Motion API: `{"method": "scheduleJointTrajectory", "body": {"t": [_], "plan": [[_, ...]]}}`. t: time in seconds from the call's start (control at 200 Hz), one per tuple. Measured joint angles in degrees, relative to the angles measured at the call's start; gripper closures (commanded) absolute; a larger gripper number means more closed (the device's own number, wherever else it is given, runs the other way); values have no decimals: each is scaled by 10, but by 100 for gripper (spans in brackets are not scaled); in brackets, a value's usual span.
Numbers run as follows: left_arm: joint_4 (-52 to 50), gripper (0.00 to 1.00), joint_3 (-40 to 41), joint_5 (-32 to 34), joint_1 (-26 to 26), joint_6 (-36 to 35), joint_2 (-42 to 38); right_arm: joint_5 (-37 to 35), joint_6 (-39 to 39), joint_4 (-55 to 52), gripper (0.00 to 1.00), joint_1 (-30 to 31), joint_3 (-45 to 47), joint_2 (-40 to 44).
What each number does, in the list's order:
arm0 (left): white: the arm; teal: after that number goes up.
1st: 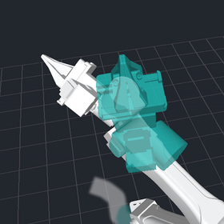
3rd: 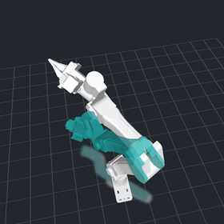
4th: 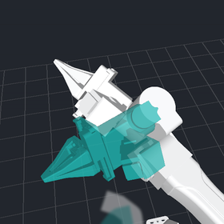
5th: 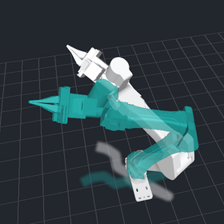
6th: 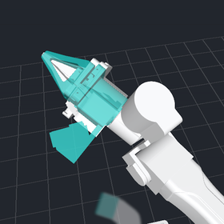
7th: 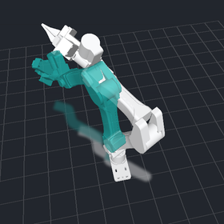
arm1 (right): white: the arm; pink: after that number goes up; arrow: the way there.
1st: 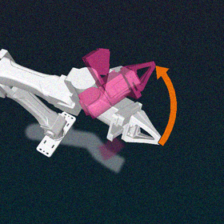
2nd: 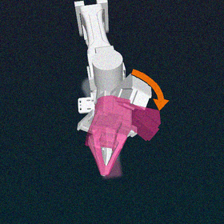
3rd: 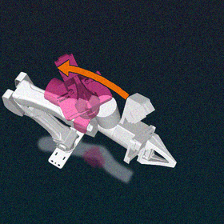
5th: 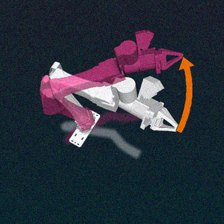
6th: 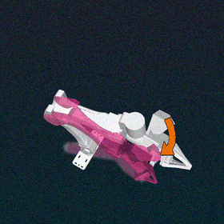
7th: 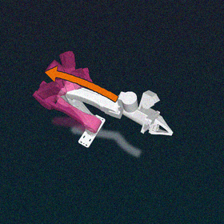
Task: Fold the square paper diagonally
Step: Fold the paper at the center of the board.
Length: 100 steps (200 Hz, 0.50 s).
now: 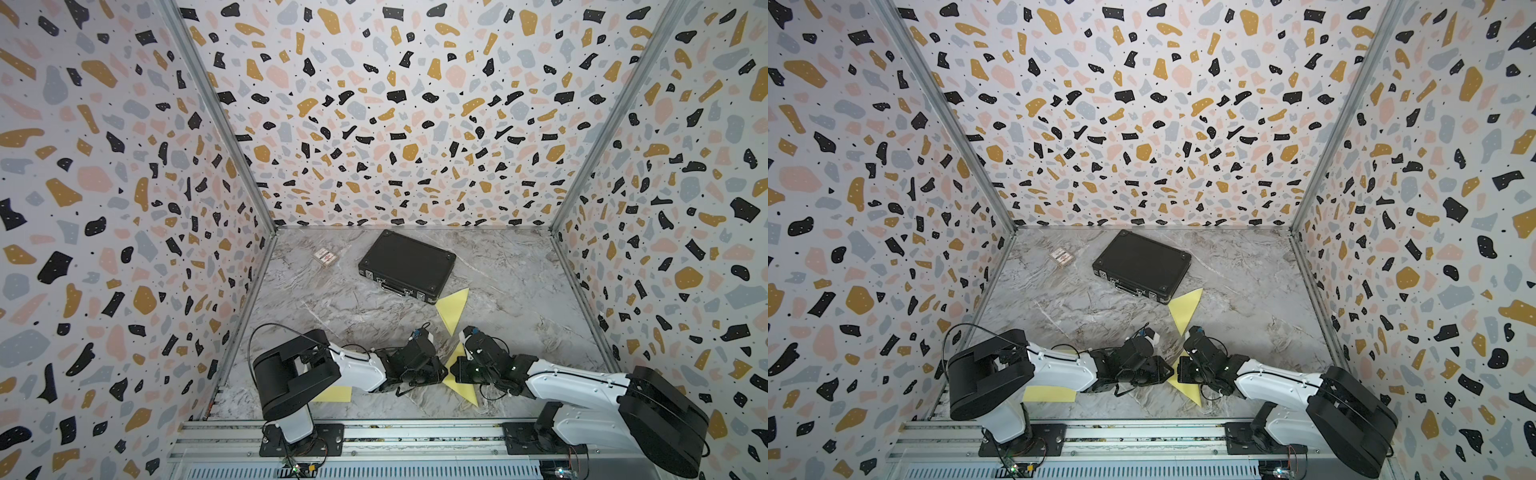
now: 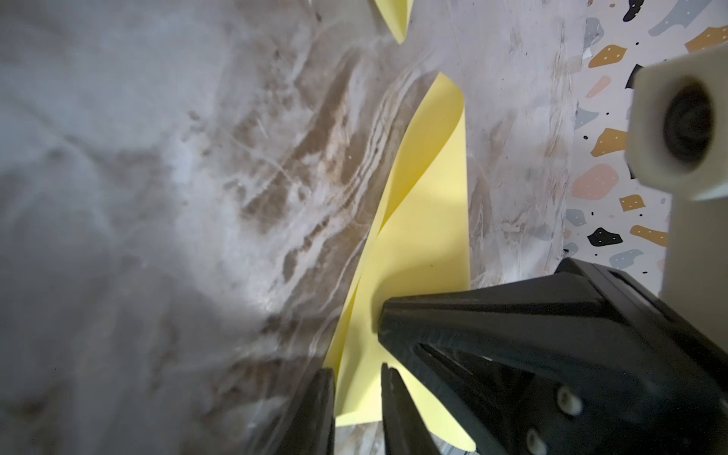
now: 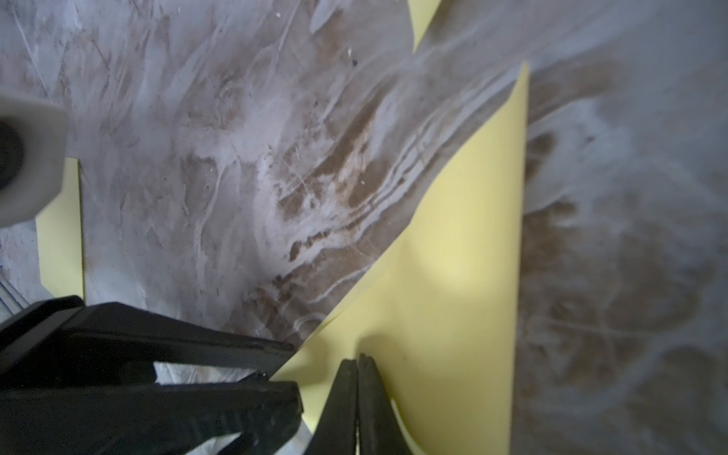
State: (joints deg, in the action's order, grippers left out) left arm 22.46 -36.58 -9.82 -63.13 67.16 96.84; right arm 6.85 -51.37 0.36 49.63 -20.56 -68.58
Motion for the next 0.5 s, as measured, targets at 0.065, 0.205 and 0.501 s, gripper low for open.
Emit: {"method": "scheduleJointTrajectory", "body": {"t": [0.065, 0.205, 0.501], "plan": [[0, 76, 0, 0, 0, 2, 0, 0, 0, 0, 90, 0, 1, 1], [-2, 80, 0, 0, -2, 4, 0, 0, -1, 1, 87, 0, 3, 4], [-4, 97, 9, 7, -7, 3, 0, -1, -2, -12, 81, 0, 5, 20]]}}
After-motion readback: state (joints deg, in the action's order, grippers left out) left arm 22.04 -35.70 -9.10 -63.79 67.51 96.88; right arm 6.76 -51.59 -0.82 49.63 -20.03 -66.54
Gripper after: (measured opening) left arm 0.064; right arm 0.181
